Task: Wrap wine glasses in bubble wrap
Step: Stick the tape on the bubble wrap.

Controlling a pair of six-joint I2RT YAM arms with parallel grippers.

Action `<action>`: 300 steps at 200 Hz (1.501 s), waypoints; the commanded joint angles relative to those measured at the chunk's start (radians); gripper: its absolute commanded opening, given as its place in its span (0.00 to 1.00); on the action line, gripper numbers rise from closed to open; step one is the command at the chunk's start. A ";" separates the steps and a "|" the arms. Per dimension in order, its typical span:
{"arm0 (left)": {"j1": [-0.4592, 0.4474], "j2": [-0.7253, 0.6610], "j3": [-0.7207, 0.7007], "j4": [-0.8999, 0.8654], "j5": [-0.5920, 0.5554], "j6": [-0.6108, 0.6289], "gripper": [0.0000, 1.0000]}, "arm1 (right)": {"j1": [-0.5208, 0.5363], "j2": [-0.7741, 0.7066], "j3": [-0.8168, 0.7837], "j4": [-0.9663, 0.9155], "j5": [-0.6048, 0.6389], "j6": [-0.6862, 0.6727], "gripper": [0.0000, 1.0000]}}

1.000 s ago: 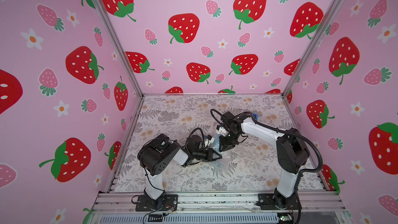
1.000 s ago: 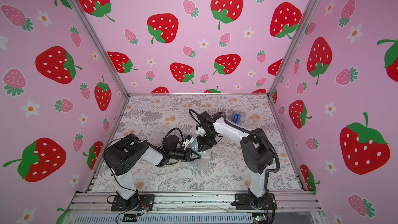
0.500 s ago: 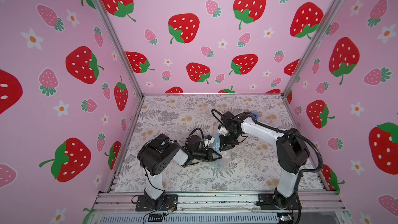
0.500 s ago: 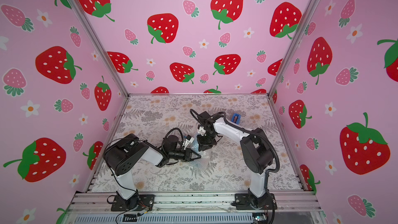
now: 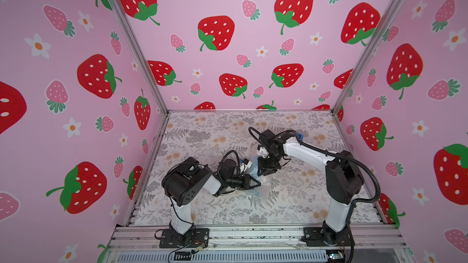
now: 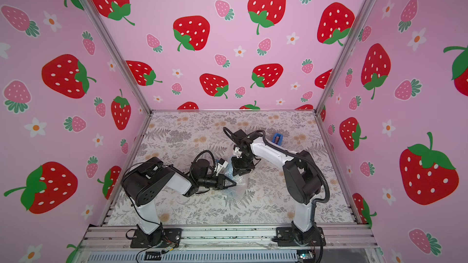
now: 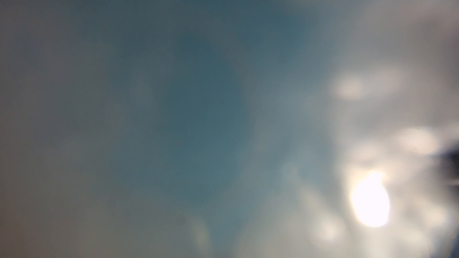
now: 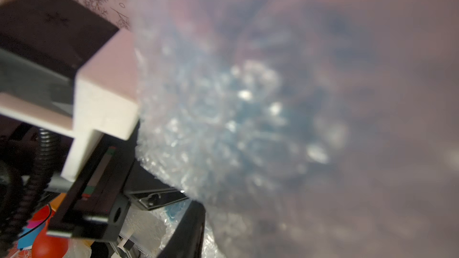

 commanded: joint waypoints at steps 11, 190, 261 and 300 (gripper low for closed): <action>0.000 0.050 -0.037 -0.093 -0.076 0.056 0.00 | -0.006 -0.051 0.007 -0.031 0.076 -0.070 0.42; 0.001 0.049 -0.028 -0.125 -0.082 0.054 0.00 | -0.006 -0.143 -0.247 0.355 -0.238 -0.075 0.26; 0.001 0.046 -0.031 -0.129 -0.083 0.055 0.00 | -0.009 -0.143 -0.284 0.329 -0.176 -0.114 0.26; 0.001 0.046 -0.029 -0.129 -0.083 0.053 0.00 | -0.014 -0.167 -0.288 0.318 -0.151 -0.145 0.28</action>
